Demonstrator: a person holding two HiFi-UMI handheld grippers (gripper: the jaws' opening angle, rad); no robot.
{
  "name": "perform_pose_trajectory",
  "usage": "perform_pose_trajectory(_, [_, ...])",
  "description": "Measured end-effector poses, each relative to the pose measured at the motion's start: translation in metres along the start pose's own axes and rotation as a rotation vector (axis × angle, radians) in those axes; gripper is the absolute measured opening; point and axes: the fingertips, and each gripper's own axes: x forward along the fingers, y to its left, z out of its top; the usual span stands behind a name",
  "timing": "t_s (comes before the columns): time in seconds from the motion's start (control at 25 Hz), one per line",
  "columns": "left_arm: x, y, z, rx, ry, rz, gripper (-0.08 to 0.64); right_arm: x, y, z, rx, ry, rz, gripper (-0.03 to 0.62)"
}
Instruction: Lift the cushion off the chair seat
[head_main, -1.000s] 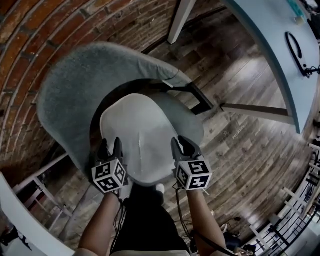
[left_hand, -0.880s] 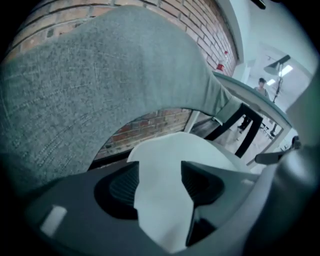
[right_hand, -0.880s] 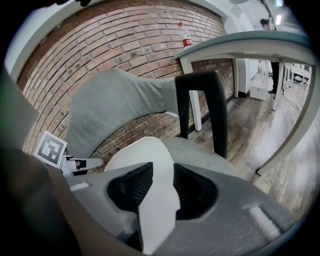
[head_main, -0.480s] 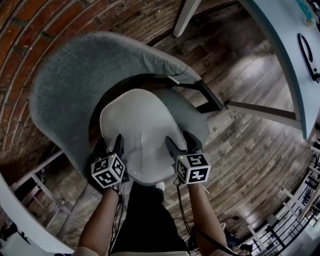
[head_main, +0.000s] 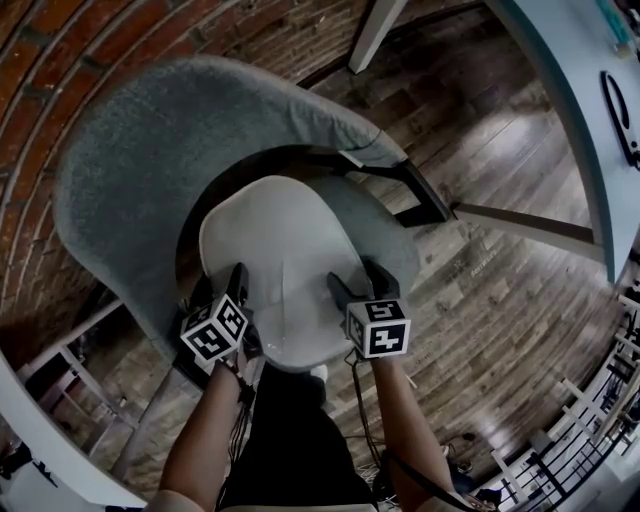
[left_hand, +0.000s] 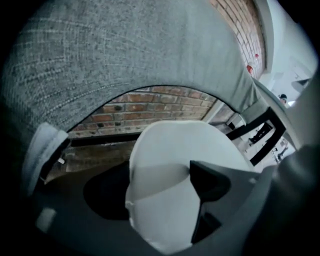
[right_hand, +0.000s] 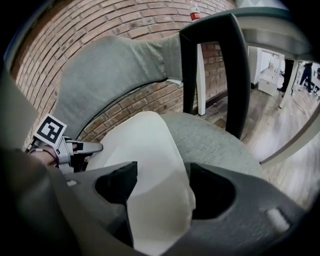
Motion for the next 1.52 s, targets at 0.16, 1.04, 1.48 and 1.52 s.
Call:
perform_pose_trajectory(0.16, [0.002, 0.0, -0.002, 0.004, 0.005, -0.005, 0.347, 0.003, 0.0, -0.003, -0.004, 0.023, -0.001, 0.327])
perform_pose_trajectory(1.04, [0.002, -0.007, -0.006, 0.009, 0.059, -0.039, 0.268, 0.004, 0.018, -0.005, 0.022, 0.05, 0.065, 0.231])
perform_pose_trajectory(1.48, [-0.027, -0.034, 0.004, 0.087, -0.018, -0.074, 0.063, -0.022, 0.021, -0.013, 0.021, 0.053, 0.034, 0.126])
perform_pose_trajectory(1.52, [-0.031, -0.038, 0.004, 0.093, -0.026, -0.082, 0.054, -0.027, 0.02, -0.015, 0.025, 0.051, 0.027, 0.121])
